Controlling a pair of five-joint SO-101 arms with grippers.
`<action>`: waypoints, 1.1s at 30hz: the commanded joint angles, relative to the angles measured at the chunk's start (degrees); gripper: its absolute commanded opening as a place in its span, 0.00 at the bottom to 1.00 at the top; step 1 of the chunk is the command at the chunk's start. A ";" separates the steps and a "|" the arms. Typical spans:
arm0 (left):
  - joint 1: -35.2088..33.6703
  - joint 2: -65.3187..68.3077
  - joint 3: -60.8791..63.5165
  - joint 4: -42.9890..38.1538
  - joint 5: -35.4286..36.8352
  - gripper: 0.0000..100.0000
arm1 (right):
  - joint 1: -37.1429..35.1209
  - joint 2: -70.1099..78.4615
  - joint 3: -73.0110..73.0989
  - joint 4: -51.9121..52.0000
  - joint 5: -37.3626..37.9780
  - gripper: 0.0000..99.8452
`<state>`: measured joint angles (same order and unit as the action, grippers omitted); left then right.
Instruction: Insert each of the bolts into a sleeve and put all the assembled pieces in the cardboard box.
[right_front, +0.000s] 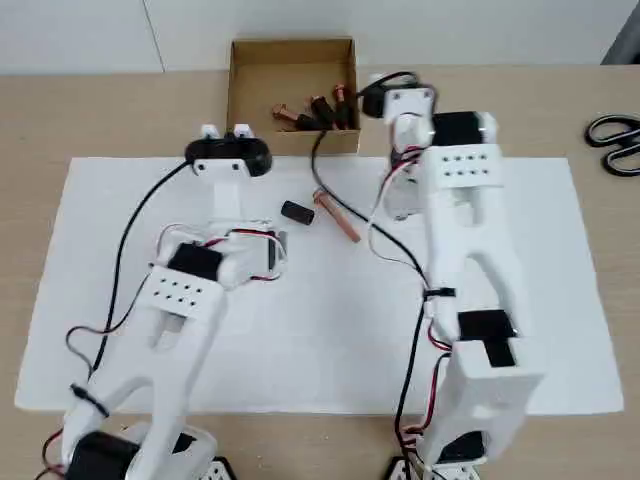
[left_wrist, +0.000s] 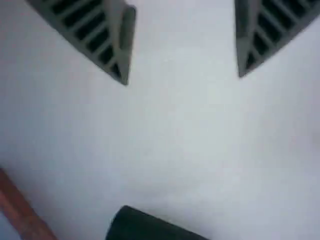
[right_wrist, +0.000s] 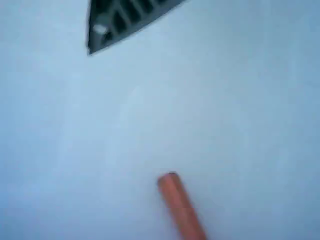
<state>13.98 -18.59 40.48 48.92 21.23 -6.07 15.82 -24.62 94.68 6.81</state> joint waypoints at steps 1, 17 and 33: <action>4.13 3.08 -2.86 -0.88 3.96 0.13 | 5.14 -9.10 -2.37 1.10 -1.76 0.21; 6.77 3.69 -7.25 -12.31 34.73 0.13 | 8.31 -31.69 31.47 -6.20 -1.58 0.21; 12.04 16.44 -12.79 -19.78 36.48 0.13 | 8.22 -49.89 67.16 -30.46 -1.85 0.21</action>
<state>25.67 -6.73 32.04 31.78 57.36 1.85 -30.68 40.97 66.02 5.49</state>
